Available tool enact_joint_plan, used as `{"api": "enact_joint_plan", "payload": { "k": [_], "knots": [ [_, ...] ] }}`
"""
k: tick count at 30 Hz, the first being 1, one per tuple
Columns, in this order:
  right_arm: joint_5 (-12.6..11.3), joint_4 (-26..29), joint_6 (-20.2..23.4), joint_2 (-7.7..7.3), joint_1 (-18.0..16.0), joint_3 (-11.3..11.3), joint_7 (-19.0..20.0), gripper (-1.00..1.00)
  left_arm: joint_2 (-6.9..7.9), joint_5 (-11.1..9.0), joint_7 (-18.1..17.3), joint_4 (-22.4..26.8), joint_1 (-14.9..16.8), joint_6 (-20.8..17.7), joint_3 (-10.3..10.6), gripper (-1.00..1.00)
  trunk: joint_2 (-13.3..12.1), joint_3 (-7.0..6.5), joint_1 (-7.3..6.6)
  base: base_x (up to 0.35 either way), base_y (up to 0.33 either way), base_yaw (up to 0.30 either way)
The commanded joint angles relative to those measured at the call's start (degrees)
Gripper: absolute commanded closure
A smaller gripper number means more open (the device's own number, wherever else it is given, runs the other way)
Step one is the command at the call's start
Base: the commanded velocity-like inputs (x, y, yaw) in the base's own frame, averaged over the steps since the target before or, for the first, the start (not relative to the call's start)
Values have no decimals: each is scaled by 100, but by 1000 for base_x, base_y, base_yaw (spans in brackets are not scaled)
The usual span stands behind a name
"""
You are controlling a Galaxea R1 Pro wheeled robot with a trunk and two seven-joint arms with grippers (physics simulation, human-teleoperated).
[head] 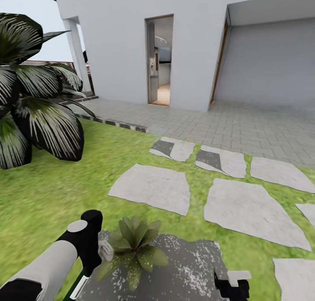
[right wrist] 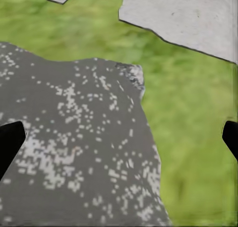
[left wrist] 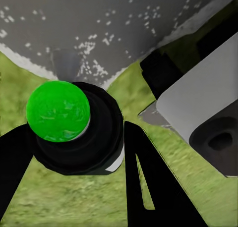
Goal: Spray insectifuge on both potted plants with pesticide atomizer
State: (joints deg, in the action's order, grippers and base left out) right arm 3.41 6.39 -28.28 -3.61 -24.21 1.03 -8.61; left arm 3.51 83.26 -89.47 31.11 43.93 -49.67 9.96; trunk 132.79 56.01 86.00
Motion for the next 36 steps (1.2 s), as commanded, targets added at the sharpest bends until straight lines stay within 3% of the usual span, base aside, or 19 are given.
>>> {"api": "enact_joint_plan", "payload": {
  "k": [1, 10, 17, 23, 36],
  "knots": [
    [36, -7, -11, 0, -5, 11, -42, -100, 8, 24, -53, 9, -1, -60, 33, 100, 2, 5, -3, -118, 258, -271],
    [36, -7, -11, 1, -5, 11, -43, -100, -23, 24, -53, 9, -12, -61, 32, 100, 2, 5, -3, -20, 217, -253],
    [36, -7, -11, 1, -5, 11, -43, -100, -38, -17, -53, 18, -2, -67, 25, 100, 2, 5, -3, 0, 7, -14],
    [36, -7, -11, 4, -5, 11, -43, -100, -39, -28, -53, 592, -2, -69, 8, 100, 2, 5, -3, 0, 0, 0],
    [36, -7, -11, 4, -5, 13, -41, -100, 58, -20, -53, 546, -67, -69, -5, 100, 2, 5, -3, -165, 111, 0]
  ]
}}
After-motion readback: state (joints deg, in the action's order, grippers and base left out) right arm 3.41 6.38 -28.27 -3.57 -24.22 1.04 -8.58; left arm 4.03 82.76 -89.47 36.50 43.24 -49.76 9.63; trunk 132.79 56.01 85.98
